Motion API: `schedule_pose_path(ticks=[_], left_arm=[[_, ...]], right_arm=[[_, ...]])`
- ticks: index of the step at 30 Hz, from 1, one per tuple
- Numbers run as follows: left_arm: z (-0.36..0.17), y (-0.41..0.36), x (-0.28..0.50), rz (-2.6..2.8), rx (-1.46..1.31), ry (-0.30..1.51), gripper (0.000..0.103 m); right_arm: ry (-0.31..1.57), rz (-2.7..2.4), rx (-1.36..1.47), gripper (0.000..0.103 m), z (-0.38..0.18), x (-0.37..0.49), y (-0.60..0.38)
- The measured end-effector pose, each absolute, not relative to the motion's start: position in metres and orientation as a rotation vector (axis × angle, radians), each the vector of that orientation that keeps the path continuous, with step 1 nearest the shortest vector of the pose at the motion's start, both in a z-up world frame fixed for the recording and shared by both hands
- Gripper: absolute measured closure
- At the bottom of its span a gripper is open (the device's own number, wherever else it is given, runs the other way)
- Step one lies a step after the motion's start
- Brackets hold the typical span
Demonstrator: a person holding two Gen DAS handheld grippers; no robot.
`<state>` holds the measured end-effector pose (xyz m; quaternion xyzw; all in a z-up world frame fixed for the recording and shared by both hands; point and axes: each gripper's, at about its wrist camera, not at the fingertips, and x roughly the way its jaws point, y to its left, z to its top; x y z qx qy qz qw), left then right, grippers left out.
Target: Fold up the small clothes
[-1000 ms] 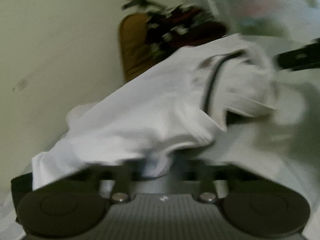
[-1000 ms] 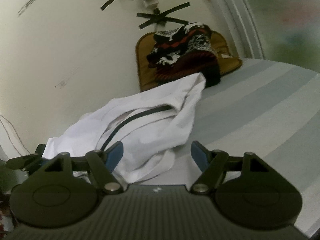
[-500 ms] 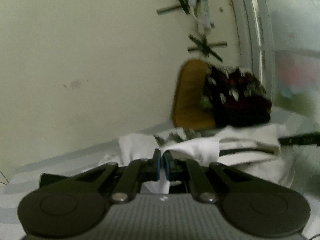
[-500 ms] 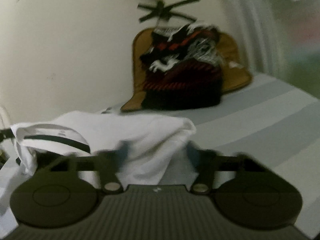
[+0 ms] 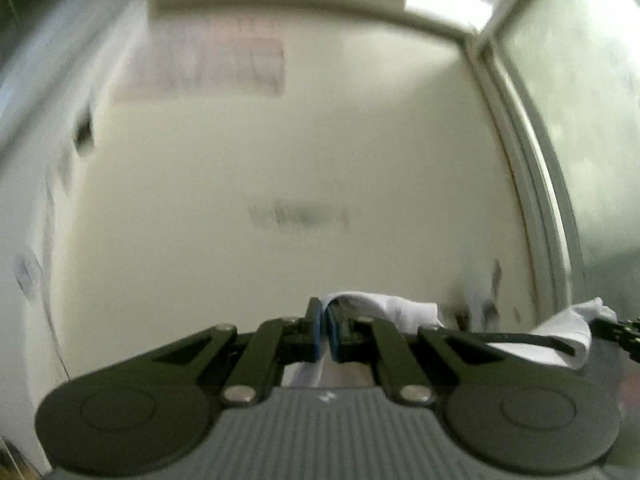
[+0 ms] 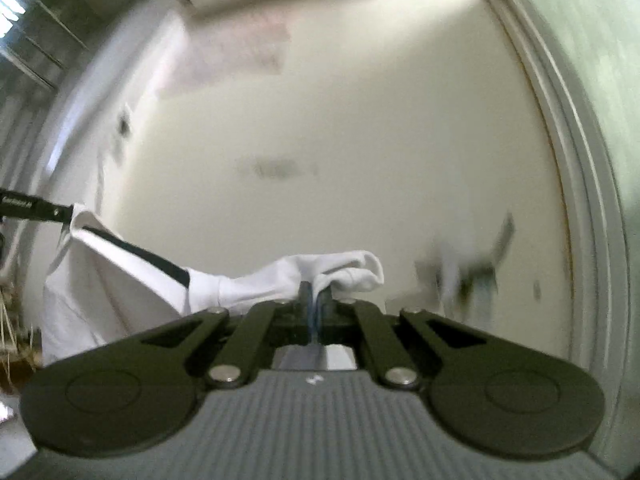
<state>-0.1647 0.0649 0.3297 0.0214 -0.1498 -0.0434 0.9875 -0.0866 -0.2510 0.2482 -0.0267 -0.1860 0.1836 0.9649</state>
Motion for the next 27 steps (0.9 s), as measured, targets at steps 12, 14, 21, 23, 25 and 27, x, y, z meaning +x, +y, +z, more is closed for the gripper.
schedule_pose_path(ticks=[12,14,21,23,25,27], left_arm=[[0.376,0.078,-0.146,0.037,0.077,-0.312,0.099],[0.367,0.08,-0.117,0.046,0.074,-0.253,0.099],[0.294,0.074,0.037,0.138,0.116,0.031,0.098],[0.254,0.069,0.098,0.171,0.121,0.155,0.088],[0.202,0.064,0.158,0.244,0.163,0.352,0.077],[0.142,0.065,0.194,0.276,0.184,0.57,0.086]], right_arm=[[-0.483,0.438,-0.135,0.099,0.322,-0.101,-0.235],[-0.452,0.439,-0.128,0.099,0.317,-0.091,-0.231],[-0.199,0.389,-0.109,0.099,0.278,0.002,-0.204],[-0.097,0.349,-0.1,0.098,0.257,0.05,-0.192],[0.038,0.304,-0.099,0.093,0.226,0.106,-0.178],[0.223,0.223,-0.127,0.086,0.18,0.161,-0.168]])
